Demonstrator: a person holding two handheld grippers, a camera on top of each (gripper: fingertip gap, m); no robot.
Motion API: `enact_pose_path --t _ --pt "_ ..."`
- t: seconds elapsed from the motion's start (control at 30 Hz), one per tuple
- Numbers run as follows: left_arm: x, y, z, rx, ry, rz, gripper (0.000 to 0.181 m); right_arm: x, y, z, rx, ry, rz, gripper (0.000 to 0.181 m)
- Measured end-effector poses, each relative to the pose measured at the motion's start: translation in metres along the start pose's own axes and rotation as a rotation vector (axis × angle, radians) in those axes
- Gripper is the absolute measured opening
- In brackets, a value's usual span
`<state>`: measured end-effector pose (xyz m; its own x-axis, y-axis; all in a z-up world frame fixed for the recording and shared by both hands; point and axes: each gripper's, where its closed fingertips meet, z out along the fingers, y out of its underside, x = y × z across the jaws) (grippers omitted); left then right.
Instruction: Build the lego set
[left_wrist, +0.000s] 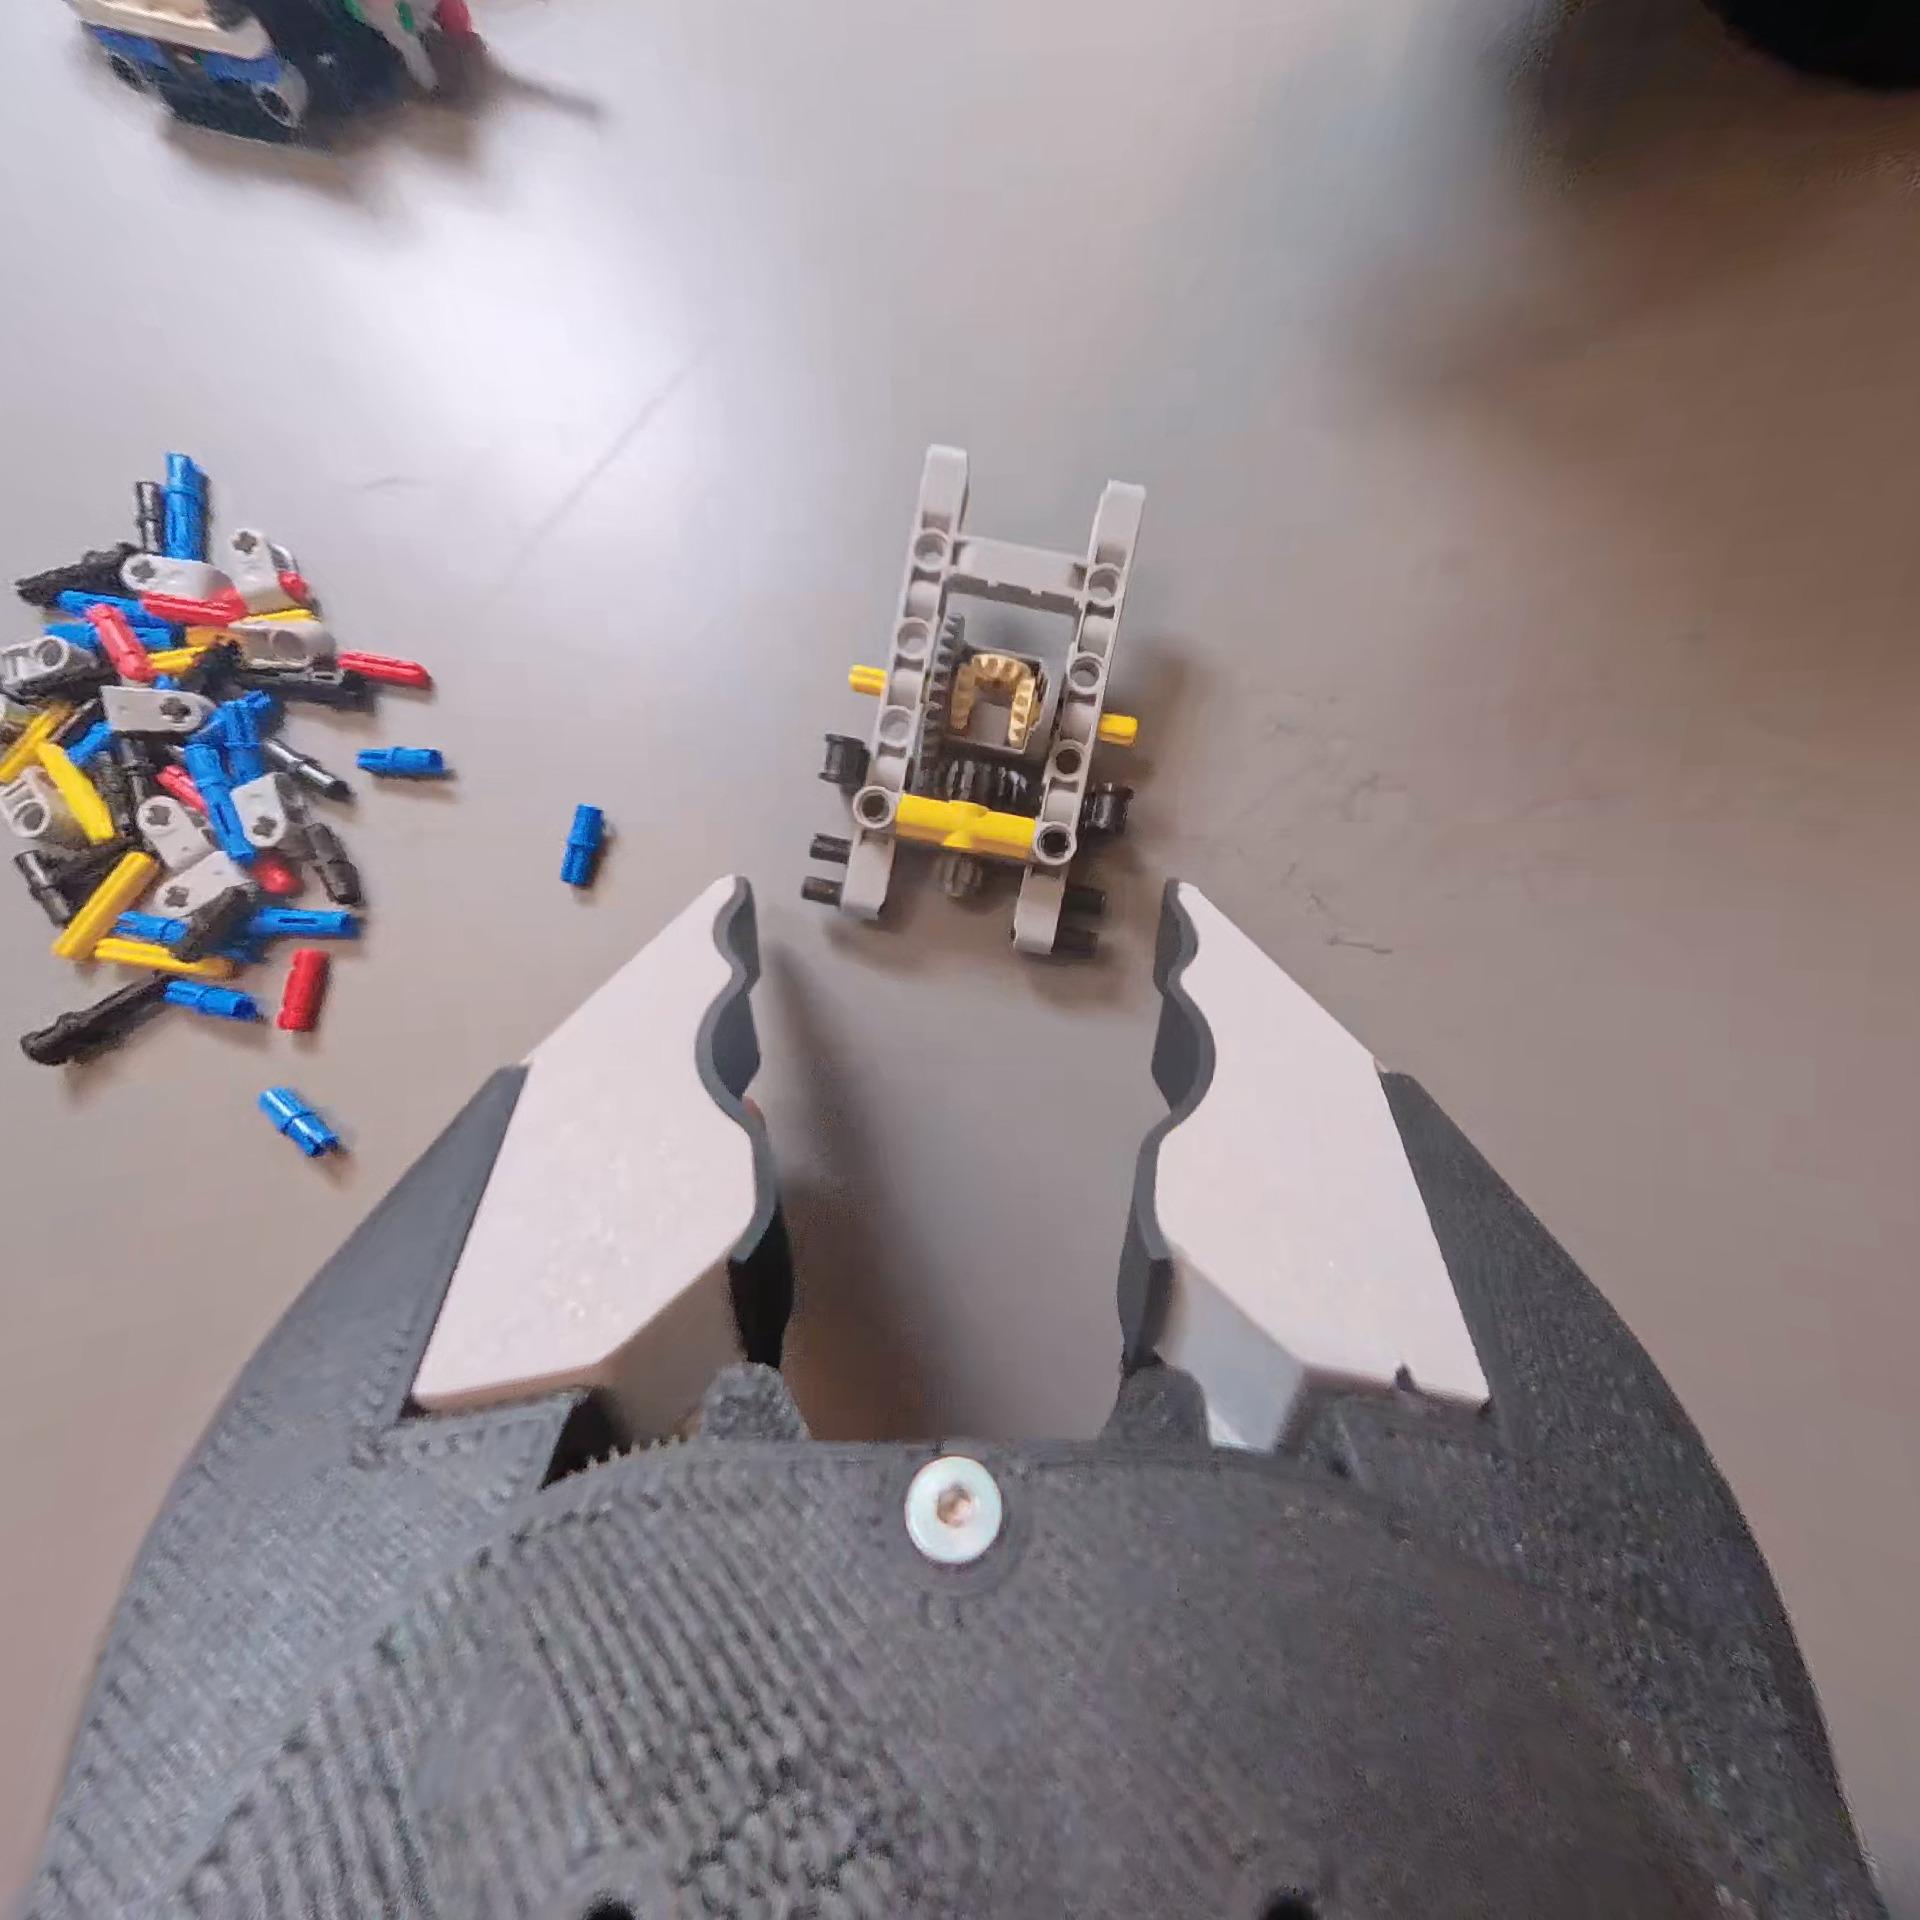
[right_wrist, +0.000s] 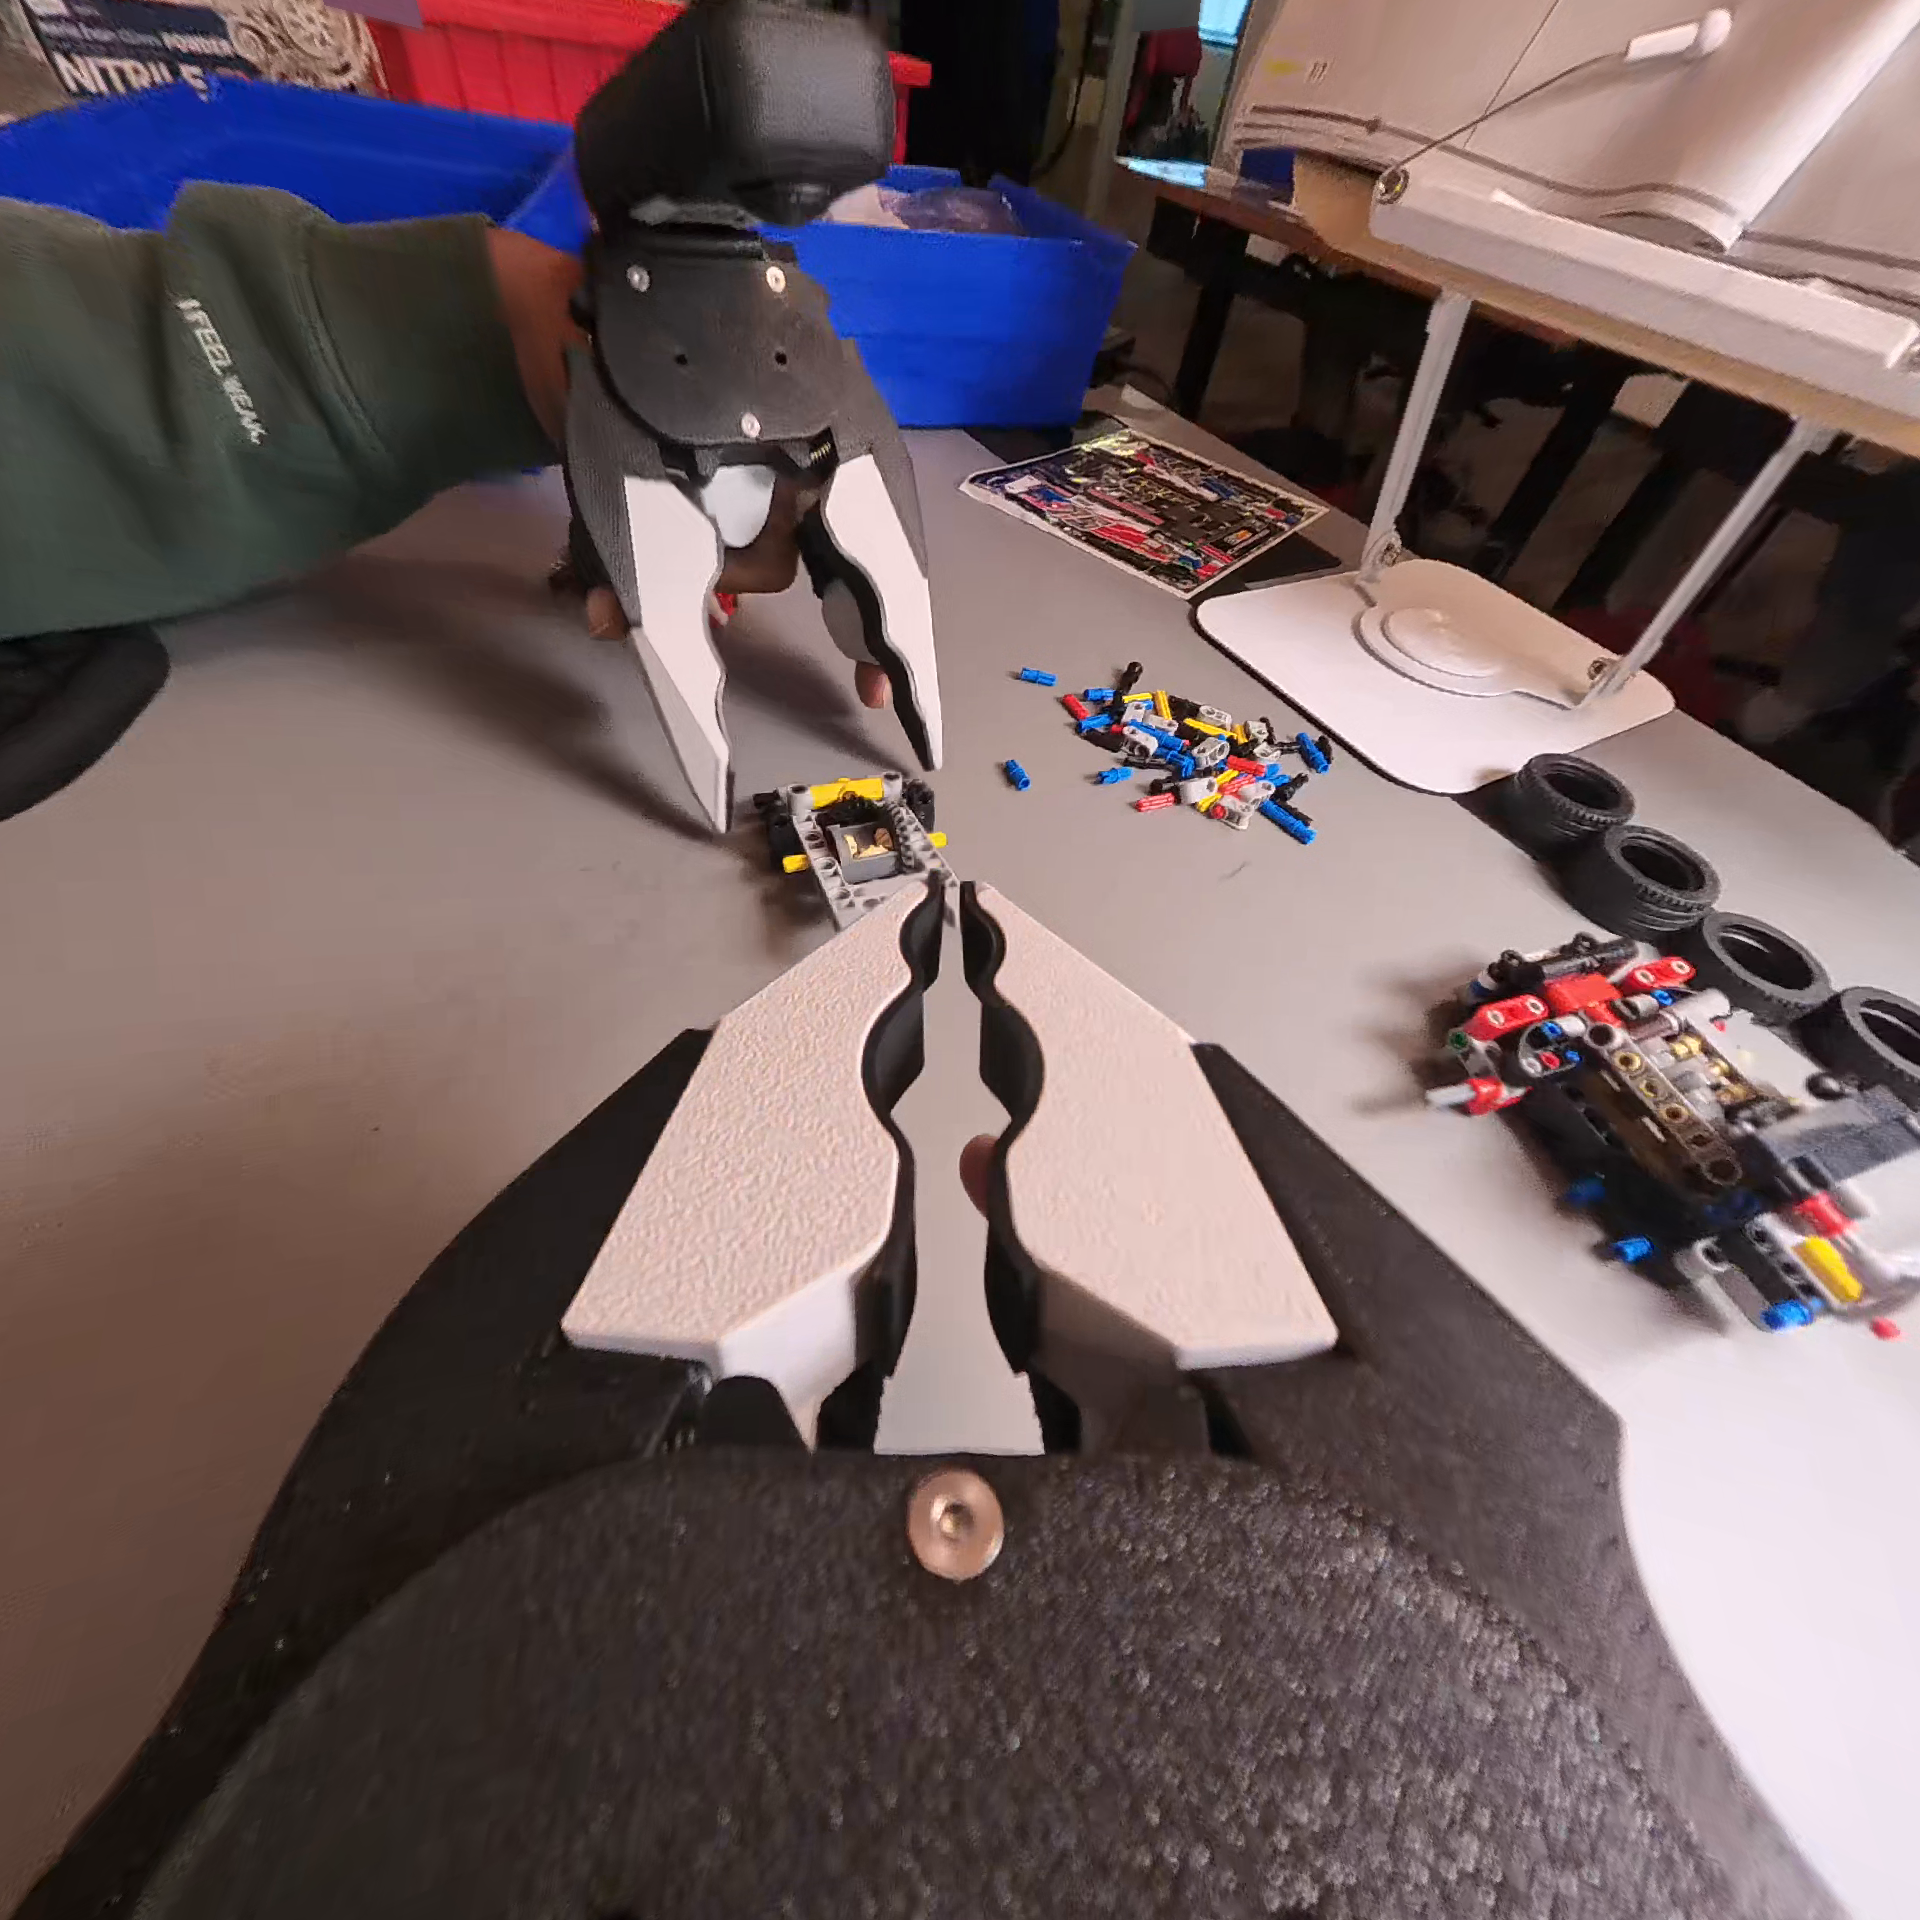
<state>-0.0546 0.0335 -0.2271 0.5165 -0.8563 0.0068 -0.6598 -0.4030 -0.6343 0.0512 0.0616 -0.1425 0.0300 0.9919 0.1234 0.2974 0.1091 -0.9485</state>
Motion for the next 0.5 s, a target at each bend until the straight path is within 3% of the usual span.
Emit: enact_pose_path --t 0.13,0.3,0.5 --pt "-0.001 -0.006 0.009 0.019 -0.043 0.024 0.081 -0.002 0.002 -0.001 0.034 -0.036 0.060 0.002" --pt "0.006 -0.009 0.010 0.027 -0.036 0.031 0.059 -0.019 0.011 0.005 0.005 -0.100 0.059 0.002" --pt "0.012 -0.012 0.011 0.006 -0.076 0.030 0.058 -0.031 0.025 0.012 -0.075 -0.120 0.005 0.002"
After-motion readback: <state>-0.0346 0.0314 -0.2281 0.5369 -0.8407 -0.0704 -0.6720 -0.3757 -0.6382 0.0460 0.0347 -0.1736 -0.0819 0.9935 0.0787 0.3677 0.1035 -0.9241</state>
